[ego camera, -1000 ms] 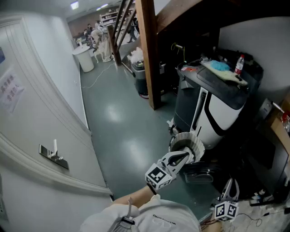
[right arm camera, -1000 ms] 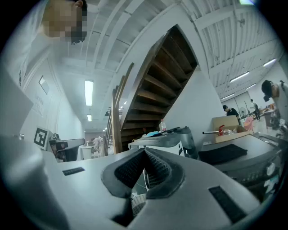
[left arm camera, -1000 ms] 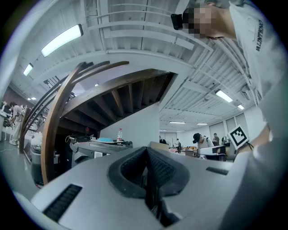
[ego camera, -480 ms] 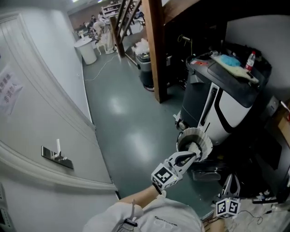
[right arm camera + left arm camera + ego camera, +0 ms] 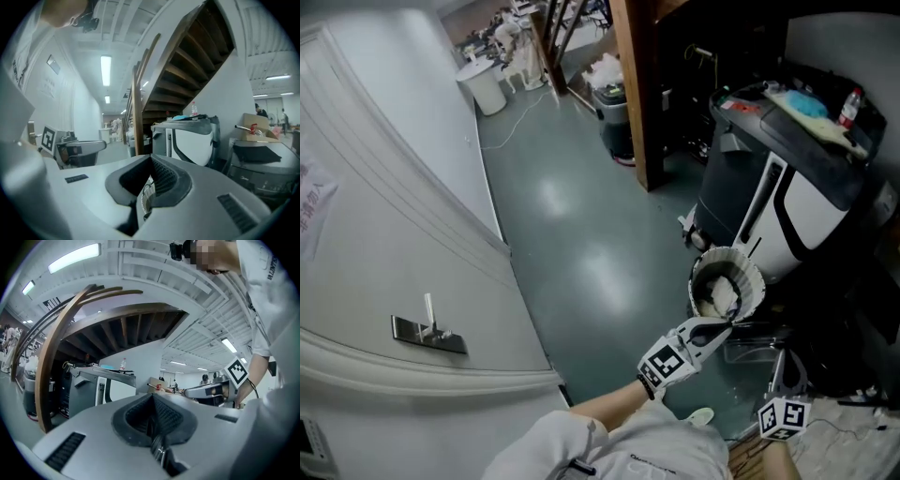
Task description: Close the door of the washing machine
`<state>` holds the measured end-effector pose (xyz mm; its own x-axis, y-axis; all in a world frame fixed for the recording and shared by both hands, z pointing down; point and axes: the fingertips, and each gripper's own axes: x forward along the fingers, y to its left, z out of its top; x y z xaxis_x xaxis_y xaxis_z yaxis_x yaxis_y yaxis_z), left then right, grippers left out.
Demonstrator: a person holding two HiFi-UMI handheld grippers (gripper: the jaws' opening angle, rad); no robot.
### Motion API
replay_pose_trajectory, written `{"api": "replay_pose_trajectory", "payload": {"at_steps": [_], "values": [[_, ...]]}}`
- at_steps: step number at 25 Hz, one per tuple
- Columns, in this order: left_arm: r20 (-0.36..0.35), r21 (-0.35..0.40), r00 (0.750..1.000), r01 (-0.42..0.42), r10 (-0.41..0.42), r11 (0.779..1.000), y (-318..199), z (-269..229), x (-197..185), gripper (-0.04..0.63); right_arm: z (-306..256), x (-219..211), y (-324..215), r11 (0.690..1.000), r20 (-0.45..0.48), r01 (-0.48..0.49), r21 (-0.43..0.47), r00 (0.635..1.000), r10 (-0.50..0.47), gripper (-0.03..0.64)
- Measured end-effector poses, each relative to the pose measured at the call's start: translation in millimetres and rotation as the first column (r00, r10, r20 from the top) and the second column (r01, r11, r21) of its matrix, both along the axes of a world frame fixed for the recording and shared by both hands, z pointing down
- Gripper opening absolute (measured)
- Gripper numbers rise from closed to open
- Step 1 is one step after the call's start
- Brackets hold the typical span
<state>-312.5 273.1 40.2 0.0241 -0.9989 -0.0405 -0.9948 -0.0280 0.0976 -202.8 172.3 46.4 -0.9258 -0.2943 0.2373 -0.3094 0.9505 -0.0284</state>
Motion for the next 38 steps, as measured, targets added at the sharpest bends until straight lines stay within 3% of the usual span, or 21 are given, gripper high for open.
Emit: {"api": "replay_pose_trajectory", "payload": {"at_steps": [3, 11, 17, 22, 26, 31, 38], "values": [[0.003, -0.034, 1.000, -0.002, 0.003, 0.999, -18, 28, 7, 0.002, 31, -3, -1, 0.993, -0.055, 0.114, 0.031, 0.992, -0.112, 0.011], [-0.001, -0.152, 0.999, -0.035, 0.036, 0.988, -36, 78, 8, 0.002, 68, 6, 10, 0.987, -0.091, 0.160, 0.020, 0.983, -0.158, 0.011], [0.026, -0.328, 0.993, -0.098, 0.113, 0.940, -72, 165, 17, 0.011, 144, 21, -10, 0.980, -0.144, 0.198, -0.035, 0.969, -0.201, 0.011], [0.004, -0.415, 0.986, -0.151, 0.167, 0.897, -94, 242, 15, 0.055, 204, 19, -21, 0.978, -0.164, 0.197, -0.072, 0.965, -0.207, 0.011], [0.035, -0.476, 0.973, -0.186, 0.230, 0.860, -105, 293, 19, 0.084, 247, 13, -24, 0.975, -0.162, 0.202, -0.098, 0.963, -0.216, 0.011], [0.013, -0.507, 0.961, -0.231, 0.276, 0.830, -117, 346, 16, 0.104, 294, 3, -26, 0.972, -0.158, 0.191, -0.139, 0.964, -0.213, 0.011], [-0.007, -0.513, 0.949, -0.275, 0.316, 0.813, -139, 391, 10, 0.118, 342, -13, -35, 0.970, -0.143, 0.174, -0.171, 0.969, -0.199, 0.011]]}}
